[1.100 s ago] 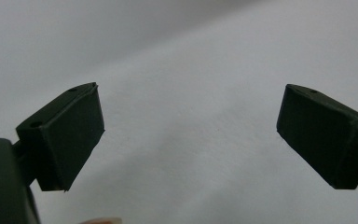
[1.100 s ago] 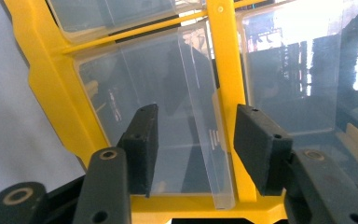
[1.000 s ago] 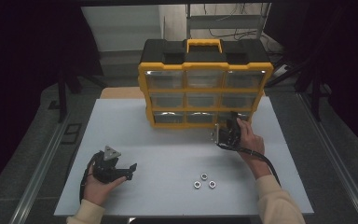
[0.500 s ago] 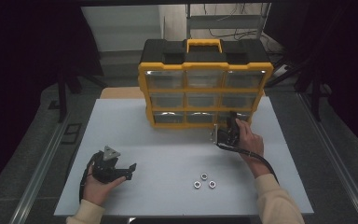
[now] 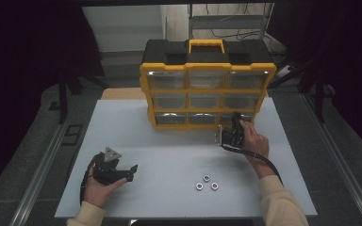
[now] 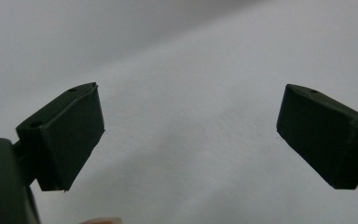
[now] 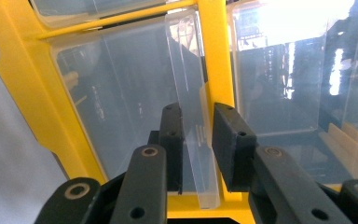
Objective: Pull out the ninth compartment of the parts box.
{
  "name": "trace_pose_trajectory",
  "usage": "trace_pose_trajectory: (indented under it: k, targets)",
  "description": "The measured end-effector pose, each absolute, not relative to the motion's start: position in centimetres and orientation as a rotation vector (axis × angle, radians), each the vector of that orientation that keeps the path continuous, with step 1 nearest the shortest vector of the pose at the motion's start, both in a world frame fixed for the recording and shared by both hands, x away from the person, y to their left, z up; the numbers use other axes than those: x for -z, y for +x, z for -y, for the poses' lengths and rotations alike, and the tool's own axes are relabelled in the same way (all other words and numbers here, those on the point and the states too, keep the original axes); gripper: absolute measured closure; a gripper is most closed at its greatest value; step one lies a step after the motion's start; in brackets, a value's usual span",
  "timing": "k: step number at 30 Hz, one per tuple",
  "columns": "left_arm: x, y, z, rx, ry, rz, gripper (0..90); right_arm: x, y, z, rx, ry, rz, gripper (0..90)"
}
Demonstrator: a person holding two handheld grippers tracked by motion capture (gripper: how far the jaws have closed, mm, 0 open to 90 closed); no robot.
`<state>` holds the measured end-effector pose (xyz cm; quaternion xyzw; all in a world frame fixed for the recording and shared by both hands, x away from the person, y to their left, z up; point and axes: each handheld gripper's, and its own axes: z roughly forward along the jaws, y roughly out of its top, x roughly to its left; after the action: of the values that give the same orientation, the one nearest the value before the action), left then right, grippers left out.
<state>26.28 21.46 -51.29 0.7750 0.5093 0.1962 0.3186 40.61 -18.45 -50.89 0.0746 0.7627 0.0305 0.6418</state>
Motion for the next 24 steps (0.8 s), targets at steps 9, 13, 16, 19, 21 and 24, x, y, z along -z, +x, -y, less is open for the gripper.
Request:
trace_pose_trajectory:
  k: [9,13,16,19,21,24]
  targets:
    - [51.32,26.31,-21.51,-0.516,2.037,-1.342,7.7,51.22,40.32,18.35,-0.040,0.184,-1.669,74.3]
    - [51.30,26.30,-21.39,-0.515,2.042,-1.335,7.7,51.28,40.31,18.43,-0.048,0.186,-1.665,74.5]
    - [51.32,26.32,-21.47,-0.514,2.040,-1.339,7.7,51.33,40.26,18.47,-0.053,0.182,-1.664,75.0]
    - [51.30,26.31,-21.55,-0.515,2.037,-1.339,7.7,51.41,40.23,18.47,-0.047,0.172,-1.662,75.6]
    - [51.31,26.31,-21.54,-0.515,2.038,-1.339,7.6,51.50,40.22,18.50,-0.048,0.171,-1.657,75.8]
    - [51.31,26.31,-21.53,-0.515,2.038,-1.339,7.7,51.53,40.18,18.54,-0.051,0.169,-1.656,76.2]
